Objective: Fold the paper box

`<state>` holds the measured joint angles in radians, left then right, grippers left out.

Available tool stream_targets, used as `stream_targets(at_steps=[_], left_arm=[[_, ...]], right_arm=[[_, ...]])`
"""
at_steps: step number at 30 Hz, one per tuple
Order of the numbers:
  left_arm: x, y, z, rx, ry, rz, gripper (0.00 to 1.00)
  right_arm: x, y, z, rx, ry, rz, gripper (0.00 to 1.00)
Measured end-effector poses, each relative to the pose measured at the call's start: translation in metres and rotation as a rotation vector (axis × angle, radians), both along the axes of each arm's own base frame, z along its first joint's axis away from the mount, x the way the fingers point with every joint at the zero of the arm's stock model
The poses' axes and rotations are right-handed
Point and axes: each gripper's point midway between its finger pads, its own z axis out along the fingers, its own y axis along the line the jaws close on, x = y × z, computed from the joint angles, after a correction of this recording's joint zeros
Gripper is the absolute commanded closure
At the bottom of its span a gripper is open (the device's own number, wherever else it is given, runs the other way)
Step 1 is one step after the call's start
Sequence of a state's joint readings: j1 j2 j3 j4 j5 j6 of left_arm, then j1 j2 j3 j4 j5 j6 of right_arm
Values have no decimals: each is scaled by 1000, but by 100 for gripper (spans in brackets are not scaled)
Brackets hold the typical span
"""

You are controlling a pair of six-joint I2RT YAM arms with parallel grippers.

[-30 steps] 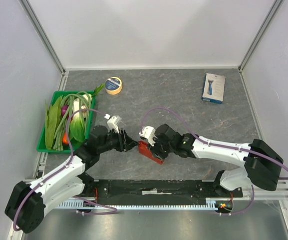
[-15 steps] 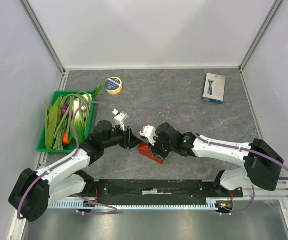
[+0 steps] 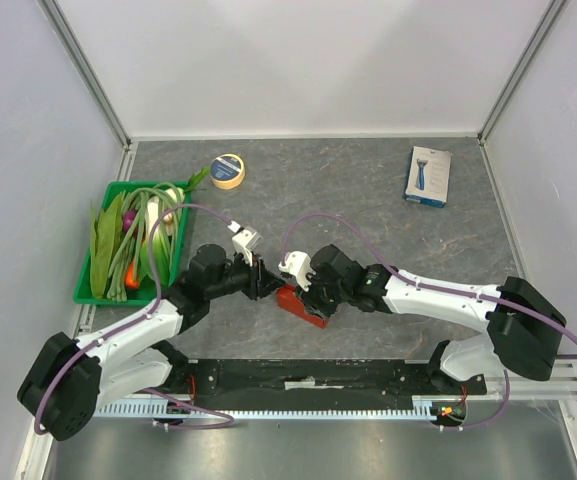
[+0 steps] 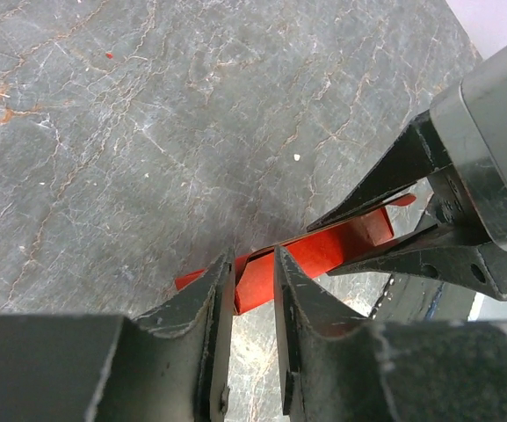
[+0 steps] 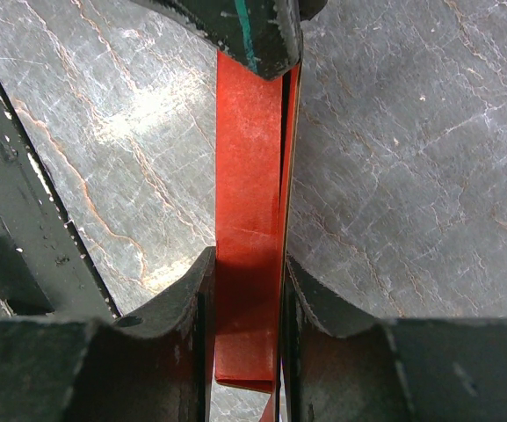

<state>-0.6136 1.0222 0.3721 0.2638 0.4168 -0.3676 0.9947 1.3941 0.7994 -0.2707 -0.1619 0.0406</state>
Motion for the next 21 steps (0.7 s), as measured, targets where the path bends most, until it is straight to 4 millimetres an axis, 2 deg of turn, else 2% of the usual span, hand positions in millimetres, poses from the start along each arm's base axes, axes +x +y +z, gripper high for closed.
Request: stream_targets(at_steps=[8,15,21], left_arm=[[-2,-3,-5,35,-18,4,71],[0,-3,-7,70,-39,33,90],[1,-5,-7,102,-60,72,98]], right_arm=[[0,0,0,0,0,0,87],[0,0,0,0,4,-1,87],[0,0,0,-1,11,-4,85]])
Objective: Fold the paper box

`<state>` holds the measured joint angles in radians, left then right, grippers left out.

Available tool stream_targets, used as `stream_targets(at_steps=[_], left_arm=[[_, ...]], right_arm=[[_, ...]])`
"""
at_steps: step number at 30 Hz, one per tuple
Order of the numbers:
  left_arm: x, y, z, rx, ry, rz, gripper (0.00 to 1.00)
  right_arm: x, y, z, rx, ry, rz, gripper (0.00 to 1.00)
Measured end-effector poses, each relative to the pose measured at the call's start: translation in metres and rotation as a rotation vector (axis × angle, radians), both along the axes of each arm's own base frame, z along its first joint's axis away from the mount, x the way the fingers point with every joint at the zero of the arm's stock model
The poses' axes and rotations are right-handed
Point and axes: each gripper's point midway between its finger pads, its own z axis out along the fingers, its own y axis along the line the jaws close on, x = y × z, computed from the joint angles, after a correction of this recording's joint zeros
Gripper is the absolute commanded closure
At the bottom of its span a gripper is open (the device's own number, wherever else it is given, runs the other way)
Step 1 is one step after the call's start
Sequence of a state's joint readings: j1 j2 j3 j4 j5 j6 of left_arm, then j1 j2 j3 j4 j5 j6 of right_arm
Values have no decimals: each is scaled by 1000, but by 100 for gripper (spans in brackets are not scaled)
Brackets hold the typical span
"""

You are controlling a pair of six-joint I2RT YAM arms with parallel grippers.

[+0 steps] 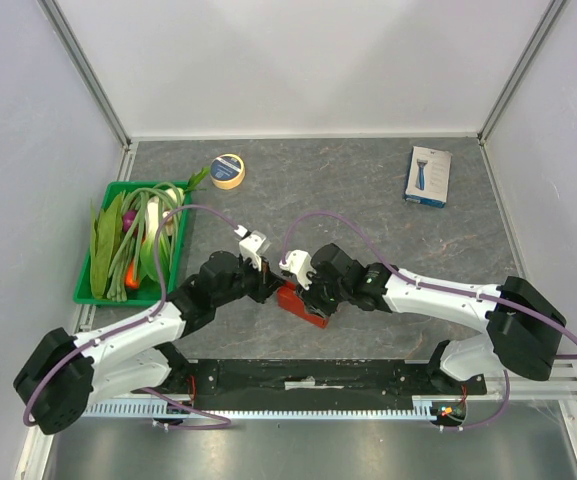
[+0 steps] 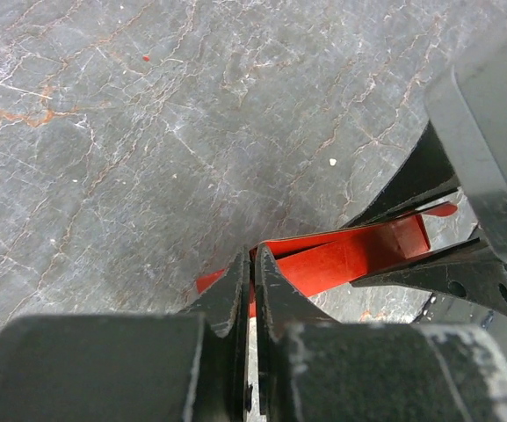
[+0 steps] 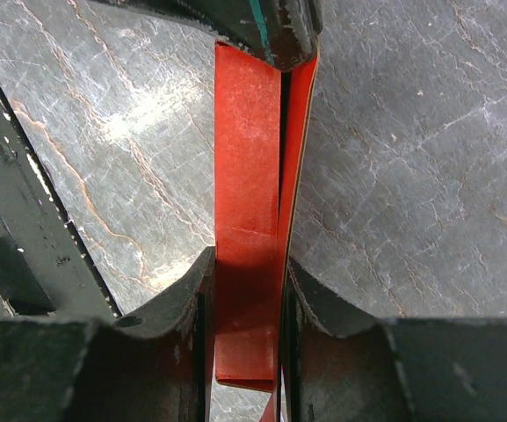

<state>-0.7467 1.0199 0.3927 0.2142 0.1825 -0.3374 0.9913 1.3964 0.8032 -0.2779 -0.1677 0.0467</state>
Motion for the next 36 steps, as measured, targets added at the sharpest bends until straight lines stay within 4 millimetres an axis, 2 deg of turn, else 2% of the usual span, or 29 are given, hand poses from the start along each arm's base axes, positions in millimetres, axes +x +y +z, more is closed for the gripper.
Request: stream_targets(at_steps=[15,28,36], left_arm=[[-6,9,0,10,-79,91,98],[-9,12,-2,-63,-89,187,98],[-7,15,-2,-44,-88,231,98]], right_arm=[[1,2,0,3,1,-8,85],[2,4,0,7,-1,-8,85],[4,5,2,15,-9,-10,85]])
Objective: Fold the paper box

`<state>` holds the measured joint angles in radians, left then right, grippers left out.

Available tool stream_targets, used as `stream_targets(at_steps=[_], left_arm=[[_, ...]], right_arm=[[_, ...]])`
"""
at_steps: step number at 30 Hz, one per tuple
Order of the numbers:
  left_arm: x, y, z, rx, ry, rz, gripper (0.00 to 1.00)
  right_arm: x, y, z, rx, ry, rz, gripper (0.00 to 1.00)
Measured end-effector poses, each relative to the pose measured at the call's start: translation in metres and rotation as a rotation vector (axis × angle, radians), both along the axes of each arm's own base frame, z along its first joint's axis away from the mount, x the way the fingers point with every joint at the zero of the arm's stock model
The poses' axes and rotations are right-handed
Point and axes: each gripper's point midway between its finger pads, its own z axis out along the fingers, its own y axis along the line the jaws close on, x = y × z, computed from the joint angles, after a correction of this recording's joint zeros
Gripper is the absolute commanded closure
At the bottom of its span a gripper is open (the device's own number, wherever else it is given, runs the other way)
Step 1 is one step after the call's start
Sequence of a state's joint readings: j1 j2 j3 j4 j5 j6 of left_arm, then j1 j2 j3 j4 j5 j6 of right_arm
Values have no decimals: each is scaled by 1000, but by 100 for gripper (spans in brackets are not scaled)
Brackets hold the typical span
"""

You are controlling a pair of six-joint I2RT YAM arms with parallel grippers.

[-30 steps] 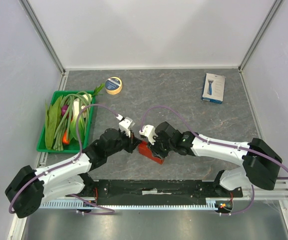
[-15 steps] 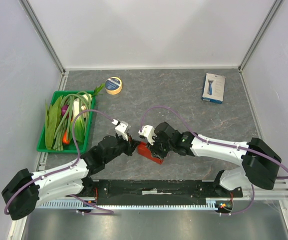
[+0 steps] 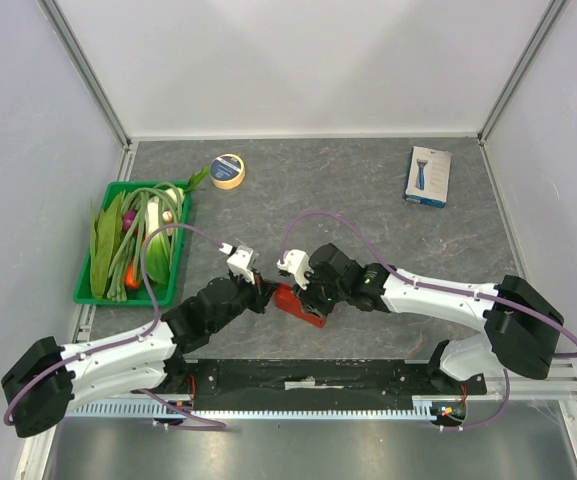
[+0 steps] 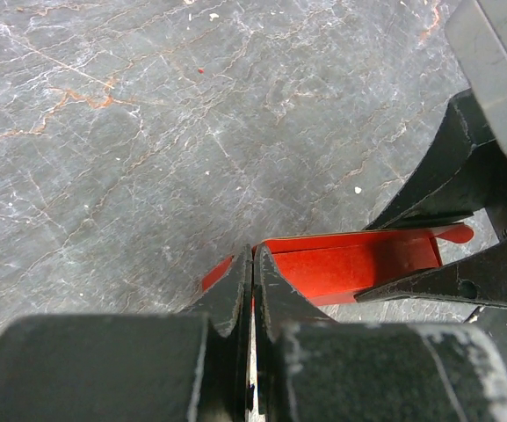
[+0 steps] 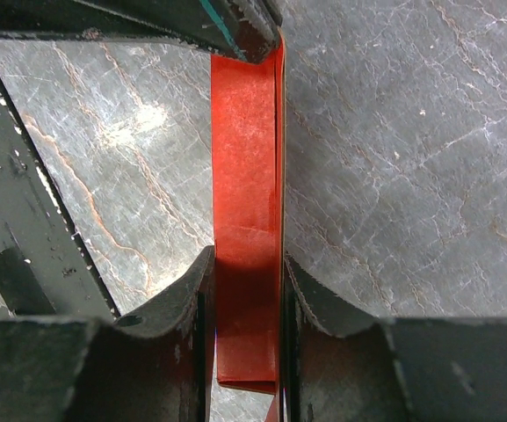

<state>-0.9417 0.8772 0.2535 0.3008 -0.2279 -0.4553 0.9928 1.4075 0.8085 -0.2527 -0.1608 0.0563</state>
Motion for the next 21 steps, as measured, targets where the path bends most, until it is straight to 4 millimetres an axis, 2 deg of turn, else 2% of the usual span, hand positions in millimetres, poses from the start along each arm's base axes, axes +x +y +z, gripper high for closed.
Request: stream_targets(at_steps=[21], left_arm=[[4,-3,0,34,-16,56,98]], right_arm=[[4,-3,-2,1,0,-17,87]])
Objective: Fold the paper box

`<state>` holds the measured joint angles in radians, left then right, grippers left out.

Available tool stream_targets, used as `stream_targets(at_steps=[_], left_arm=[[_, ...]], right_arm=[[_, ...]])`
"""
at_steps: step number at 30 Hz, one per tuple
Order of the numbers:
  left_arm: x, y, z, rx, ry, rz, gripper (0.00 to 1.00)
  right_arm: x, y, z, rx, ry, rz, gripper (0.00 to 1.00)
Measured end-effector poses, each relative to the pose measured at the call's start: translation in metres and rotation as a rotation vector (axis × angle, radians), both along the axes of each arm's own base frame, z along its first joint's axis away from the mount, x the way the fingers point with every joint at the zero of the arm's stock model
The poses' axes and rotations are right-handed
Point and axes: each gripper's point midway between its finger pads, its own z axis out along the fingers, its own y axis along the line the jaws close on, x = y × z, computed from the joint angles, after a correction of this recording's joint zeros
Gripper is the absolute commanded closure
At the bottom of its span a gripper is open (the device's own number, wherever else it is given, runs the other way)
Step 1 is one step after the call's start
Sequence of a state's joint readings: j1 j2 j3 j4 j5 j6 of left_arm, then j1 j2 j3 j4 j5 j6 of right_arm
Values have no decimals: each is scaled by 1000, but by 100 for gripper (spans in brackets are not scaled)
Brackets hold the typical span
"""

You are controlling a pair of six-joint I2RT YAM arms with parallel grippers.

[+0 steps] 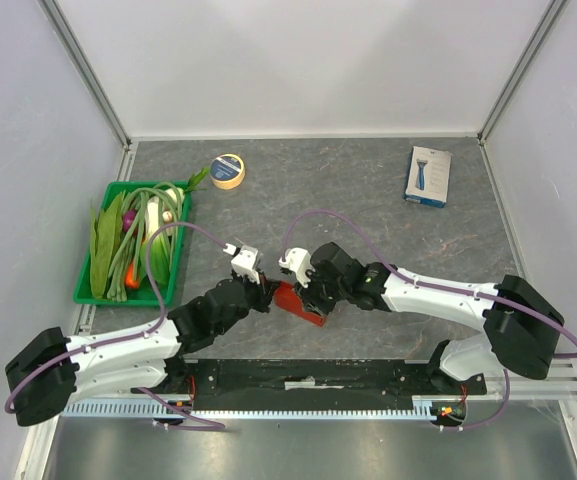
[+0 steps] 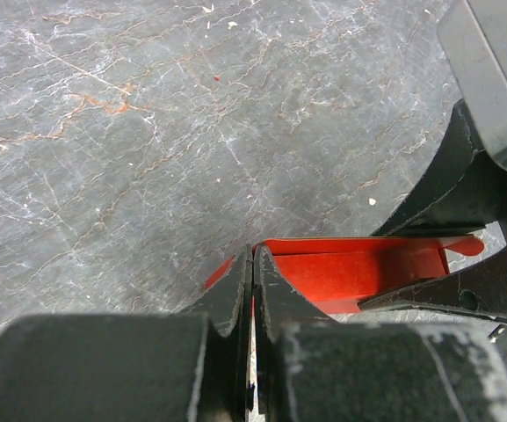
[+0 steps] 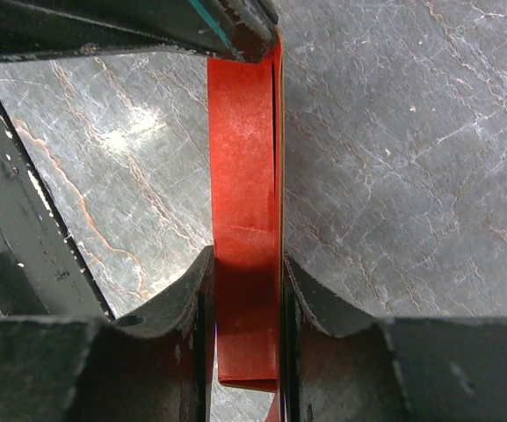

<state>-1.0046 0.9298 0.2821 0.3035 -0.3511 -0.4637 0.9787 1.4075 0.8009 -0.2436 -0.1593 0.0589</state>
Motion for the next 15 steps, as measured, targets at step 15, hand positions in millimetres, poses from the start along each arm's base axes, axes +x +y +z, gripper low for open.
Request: stream_targets(at_steps=[15], left_arm=[[2,5,0,11,13,44,98]], right_arm=[[6,1,2,18,-9,-11,86]])
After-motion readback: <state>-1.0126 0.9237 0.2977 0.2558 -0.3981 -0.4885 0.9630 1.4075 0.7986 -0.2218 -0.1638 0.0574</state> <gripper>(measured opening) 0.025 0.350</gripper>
